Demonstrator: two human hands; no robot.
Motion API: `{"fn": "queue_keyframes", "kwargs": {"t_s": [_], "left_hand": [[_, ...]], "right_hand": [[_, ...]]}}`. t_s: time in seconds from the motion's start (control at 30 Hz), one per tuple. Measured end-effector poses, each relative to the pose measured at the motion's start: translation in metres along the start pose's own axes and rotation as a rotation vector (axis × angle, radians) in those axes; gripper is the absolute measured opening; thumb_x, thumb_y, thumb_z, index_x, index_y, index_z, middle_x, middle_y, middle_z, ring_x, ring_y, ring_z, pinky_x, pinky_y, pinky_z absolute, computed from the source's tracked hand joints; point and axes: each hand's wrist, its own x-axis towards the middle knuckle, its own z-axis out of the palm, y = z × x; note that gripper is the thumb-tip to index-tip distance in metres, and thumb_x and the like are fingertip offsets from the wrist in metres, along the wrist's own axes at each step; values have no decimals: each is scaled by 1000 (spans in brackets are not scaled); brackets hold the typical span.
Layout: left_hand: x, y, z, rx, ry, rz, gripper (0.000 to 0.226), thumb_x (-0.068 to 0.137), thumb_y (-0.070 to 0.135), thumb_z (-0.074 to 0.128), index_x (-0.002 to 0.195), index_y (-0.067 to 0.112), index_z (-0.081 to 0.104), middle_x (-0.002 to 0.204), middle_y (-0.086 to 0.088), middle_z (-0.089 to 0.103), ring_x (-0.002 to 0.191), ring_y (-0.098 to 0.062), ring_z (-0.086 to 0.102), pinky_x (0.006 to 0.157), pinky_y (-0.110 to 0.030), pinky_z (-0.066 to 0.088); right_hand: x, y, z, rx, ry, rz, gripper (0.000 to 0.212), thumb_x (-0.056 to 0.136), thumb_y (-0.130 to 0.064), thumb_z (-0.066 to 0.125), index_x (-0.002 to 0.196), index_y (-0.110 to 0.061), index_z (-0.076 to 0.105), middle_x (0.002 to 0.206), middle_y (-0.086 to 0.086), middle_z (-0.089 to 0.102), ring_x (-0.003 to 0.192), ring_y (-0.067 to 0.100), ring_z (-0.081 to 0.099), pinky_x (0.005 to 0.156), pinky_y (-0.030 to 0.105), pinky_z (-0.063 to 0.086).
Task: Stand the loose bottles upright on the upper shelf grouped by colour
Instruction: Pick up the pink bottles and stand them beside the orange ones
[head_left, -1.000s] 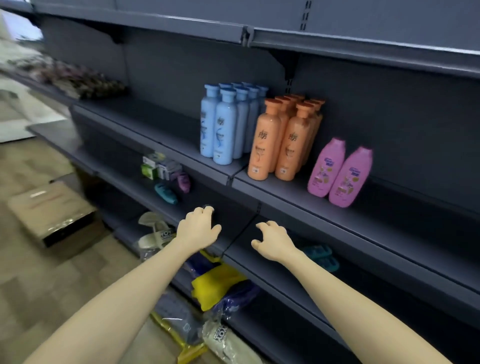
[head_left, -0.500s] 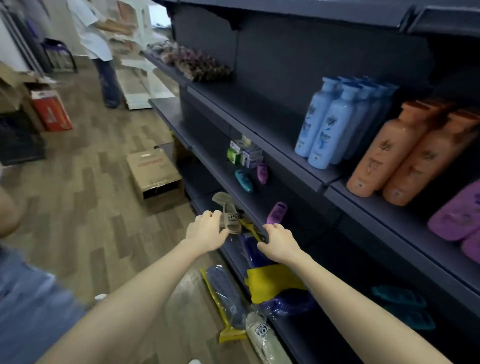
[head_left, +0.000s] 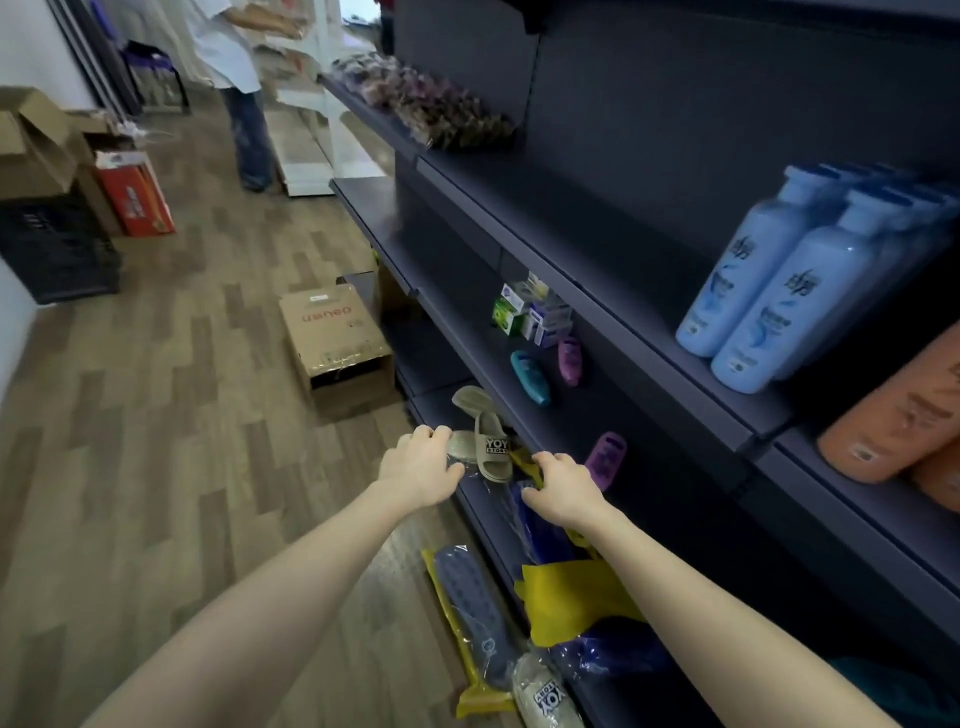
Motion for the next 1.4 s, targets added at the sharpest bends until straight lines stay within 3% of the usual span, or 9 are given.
{"fn": "queue_keyframes", "kwargs": {"t_s": [0.6,1.17,1.4], "left_hand": [[92,-9,14,17,-125,50,48,93,37,44,136,17,37,133,-9,44,122,-30,43,95,-41,43],[141,72,42,49,-199,124,43,93,36,47,129,13,41,133,-10,44,121,-31,44,94,-41,43],[150,104,62,57,-263,182,47,93,34,47,134,13,38,130,-13,44,122,-32,43,95,-42,43]], "right_hand": [[75,5,-2,39,-62,136,50,91,-29,51,137,-15,39,140,12,40,128,36,38,104,43,38],[104,83,-24,81,-94,214,56,94,-30,50,143,-12,31,143,15,36,132,37,33,107,46,34],[103,117,-18,139,-92,274,47,92,-30,52,134,-12,40,136,16,42,124,39,40,104,45,38]]}}
